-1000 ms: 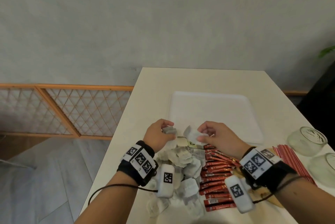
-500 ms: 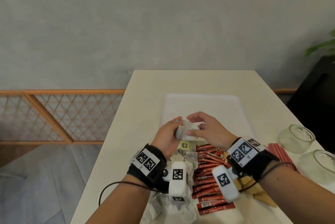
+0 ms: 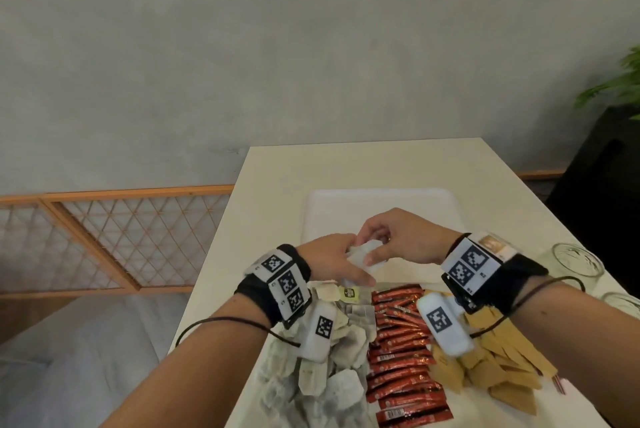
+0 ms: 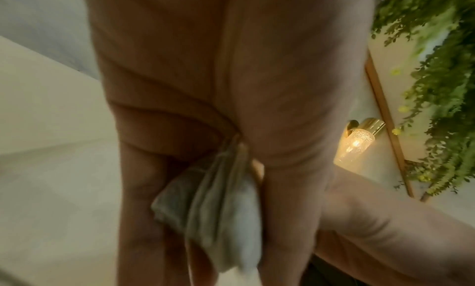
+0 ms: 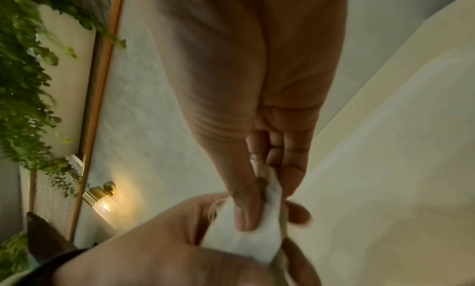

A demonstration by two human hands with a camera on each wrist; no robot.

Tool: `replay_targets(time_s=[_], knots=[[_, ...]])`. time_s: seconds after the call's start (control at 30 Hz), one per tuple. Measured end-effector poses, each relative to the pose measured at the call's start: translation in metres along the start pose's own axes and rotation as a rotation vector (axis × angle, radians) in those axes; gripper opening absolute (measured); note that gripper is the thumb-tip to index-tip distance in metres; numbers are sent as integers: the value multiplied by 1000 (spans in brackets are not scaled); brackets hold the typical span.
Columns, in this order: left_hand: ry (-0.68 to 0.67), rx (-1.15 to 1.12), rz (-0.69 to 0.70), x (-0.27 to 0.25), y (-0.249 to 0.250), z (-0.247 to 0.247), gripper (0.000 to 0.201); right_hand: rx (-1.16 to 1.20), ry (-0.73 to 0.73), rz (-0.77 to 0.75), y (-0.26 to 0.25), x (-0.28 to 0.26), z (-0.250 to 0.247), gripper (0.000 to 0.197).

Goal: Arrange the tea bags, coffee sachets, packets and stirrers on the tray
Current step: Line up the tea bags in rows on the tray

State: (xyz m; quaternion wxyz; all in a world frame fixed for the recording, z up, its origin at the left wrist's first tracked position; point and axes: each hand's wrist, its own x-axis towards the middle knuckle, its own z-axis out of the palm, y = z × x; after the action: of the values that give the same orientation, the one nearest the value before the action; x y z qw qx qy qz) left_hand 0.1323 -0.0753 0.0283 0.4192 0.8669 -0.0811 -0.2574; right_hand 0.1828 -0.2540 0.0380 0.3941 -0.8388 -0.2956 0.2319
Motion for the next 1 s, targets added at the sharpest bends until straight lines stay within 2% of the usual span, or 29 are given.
replay_targets(time_s=[0.07, 0.2, 0.27, 0.33, 0.4, 0.47, 0.53, 0.57, 0.67, 0.73, 0.8, 0.9, 1.0], knots=[[-63, -113, -24, 3, 3, 2, 22, -17, 38, -13, -2, 3, -6, 27], [19, -246, -25, 13, -6, 4, 22, 51, 80, 58, 1, 3, -17, 15], [42, -304, -8, 17, -10, 2, 22, 26, 98, 72, 4, 5, -22, 15], [63, -337, -1, 20, -14, -2, 24, 44, 175, 86, 7, 10, -28, 14], [181, -359, 2, 26, -24, -7, 20, 108, 270, 118, 13, 16, -32, 13], [441, -301, 3, 35, -36, -14, 21, 168, 327, 161, 16, 23, -34, 7], [658, -193, 18, 43, -38, -16, 22, 202, 342, 206, 20, 31, -30, 13], [702, -181, 54, 46, -34, -14, 21, 224, 347, 225, 21, 38, -27, 17], [663, -194, 182, 59, -24, -5, 18, 312, 397, 262, 21, 58, -19, 18], [642, -146, 211, 68, -25, -3, 13, 404, 416, 288, 19, 71, -14, 16], [664, -156, 197, 77, -32, -9, 11, 497, 392, 294, 17, 83, -12, 15], [711, -152, 140, 87, -43, -25, 29, 619, 294, 271, 19, 99, -17, 22], [703, -172, 83, 97, -57, -43, 32, 558, 230, 223, 27, 115, -19, 21]])
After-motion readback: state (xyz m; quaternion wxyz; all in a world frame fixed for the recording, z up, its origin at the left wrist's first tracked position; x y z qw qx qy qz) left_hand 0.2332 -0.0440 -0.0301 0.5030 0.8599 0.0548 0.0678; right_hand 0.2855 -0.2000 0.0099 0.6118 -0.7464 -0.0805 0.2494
